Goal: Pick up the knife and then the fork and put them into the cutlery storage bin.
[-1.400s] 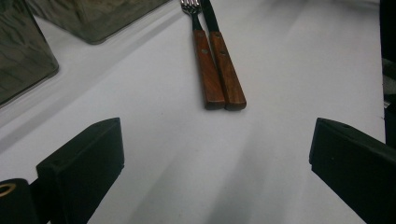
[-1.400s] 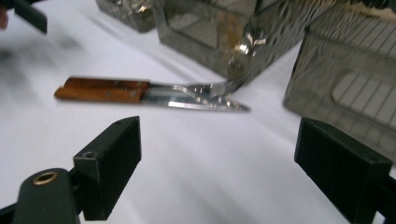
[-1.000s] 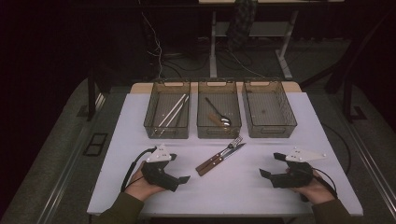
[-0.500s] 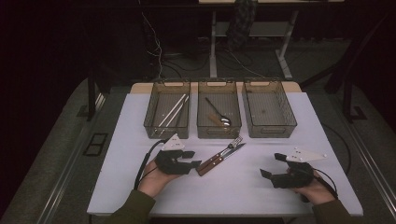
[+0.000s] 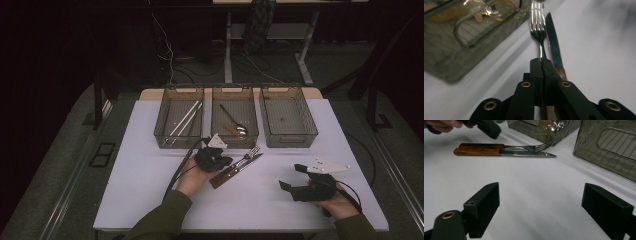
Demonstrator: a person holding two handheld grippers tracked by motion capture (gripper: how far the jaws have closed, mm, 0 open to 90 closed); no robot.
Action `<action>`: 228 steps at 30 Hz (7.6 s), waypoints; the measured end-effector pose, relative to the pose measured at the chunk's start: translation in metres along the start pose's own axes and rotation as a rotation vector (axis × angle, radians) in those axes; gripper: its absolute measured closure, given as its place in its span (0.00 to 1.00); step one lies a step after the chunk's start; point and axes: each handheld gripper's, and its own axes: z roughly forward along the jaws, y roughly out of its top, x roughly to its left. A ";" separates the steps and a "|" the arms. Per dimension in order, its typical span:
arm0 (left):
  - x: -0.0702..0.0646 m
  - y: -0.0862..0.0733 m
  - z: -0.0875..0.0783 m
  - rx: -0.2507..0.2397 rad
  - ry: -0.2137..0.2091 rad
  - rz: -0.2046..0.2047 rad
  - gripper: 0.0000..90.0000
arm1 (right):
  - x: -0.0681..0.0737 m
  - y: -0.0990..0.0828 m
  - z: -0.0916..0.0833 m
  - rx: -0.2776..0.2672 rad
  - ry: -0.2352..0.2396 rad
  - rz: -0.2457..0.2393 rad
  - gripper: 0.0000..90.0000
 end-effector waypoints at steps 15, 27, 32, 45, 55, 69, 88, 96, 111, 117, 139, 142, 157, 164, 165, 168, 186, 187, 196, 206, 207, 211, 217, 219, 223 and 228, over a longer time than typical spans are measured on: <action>0.006 0.018 0.033 0.059 -0.061 -0.001 0.99 | -0.001 0.000 0.000 0.001 -0.005 0.009 0.16; 0.001 0.020 0.025 0.039 -0.103 0.027 0.92 | -0.001 0.000 0.000 0.005 -0.007 -0.002 0.16; -0.009 0.016 0.000 -0.004 -0.130 0.057 0.87 | -0.001 0.000 0.000 0.008 -0.010 -0.002 0.16; -0.028 -0.005 0.002 0.026 -0.098 0.157 0.86 | -0.001 0.000 0.000 0.008 -0.013 0.001 0.16; -0.032 -0.010 0.009 0.054 -0.102 0.181 0.82 | -0.001 0.000 0.000 0.014 -0.007 -0.006 0.16; -0.036 -0.013 0.009 0.038 -0.080 0.192 0.85 | -0.001 0.000 0.000 0.013 -0.009 -0.003 0.16; -0.044 0.002 -0.044 -0.148 -0.021 0.123 0.85 | 0.011 0.038 0.004 -0.024 0.124 0.109 0.20; -0.039 0.001 -0.055 -0.206 0.009 0.097 0.85 | 0.029 0.066 0.030 -0.046 0.217 0.149 0.35; -0.043 0.004 -0.058 -0.254 0.012 0.098 0.85 | 0.022 0.080 0.061 -0.105 0.306 0.292 0.54; -0.046 0.005 -0.057 -0.258 0.006 0.107 0.85 | 0.022 0.080 0.068 -0.108 0.325 0.310 0.58; -0.053 0.005 -0.045 -0.251 -0.023 0.123 0.85 | 0.030 0.087 0.061 -0.148 0.368 0.261 0.91; -0.053 0.005 -0.044 -0.252 -0.031 0.121 0.84 | 0.033 0.089 0.059 -0.155 0.373 0.242 0.94; -0.041 -0.008 -0.053 -0.206 -0.092 0.174 0.55 | 0.025 0.092 0.043 -0.162 0.294 0.171 0.98; -0.024 -0.038 -0.075 -0.201 -0.112 0.122 0.42 | 0.015 0.093 0.032 -0.166 0.267 0.175 0.98; -0.022 -0.043 -0.079 -0.206 -0.115 0.117 0.40 | 0.014 0.094 0.030 -0.161 0.260 0.175 0.98; -0.019 -0.057 -0.088 -0.221 -0.113 0.094 0.35 | 0.012 0.096 0.024 -0.161 0.247 0.171 0.98; -0.012 -0.101 -0.107 -0.206 -0.039 0.035 0.00 | -0.017 0.104 -0.007 -0.104 0.112 0.139 0.98; -0.011 -0.101 -0.107 -0.207 -0.042 0.033 0.00 | -0.020 0.105 -0.009 -0.101 0.102 0.133 0.98; -0.009 -0.101 -0.108 -0.219 -0.039 0.014 0.00 | -0.053 0.111 -0.031 -0.107 0.032 0.164 0.98; -0.009 -0.101 -0.106 -0.205 -0.030 0.017 0.00 | -0.078 0.131 -0.046 -0.122 -0.041 0.166 0.98; -0.010 -0.101 -0.105 -0.205 -0.029 0.019 0.00 | -0.081 0.134 -0.048 -0.127 -0.045 0.168 0.98; -0.010 -0.101 -0.105 -0.199 -0.028 0.026 0.00 | -0.090 0.147 -0.054 -0.132 -0.066 0.163 0.98; -0.010 -0.101 -0.105 -0.203 -0.027 0.028 0.00 | -0.103 0.166 -0.056 -0.132 -0.110 0.155 0.98; -0.010 -0.101 -0.105 -0.200 -0.028 0.033 0.00 | -0.108 0.171 -0.055 -0.121 -0.134 0.149 0.98; -0.010 -0.101 -0.104 -0.192 -0.029 0.027 0.00 | -0.119 0.177 -0.051 -0.118 -0.175 0.154 0.98; -0.010 -0.101 -0.105 -0.196 -0.030 0.028 0.00 | -0.132 0.180 -0.045 -0.086 -0.211 0.167 0.98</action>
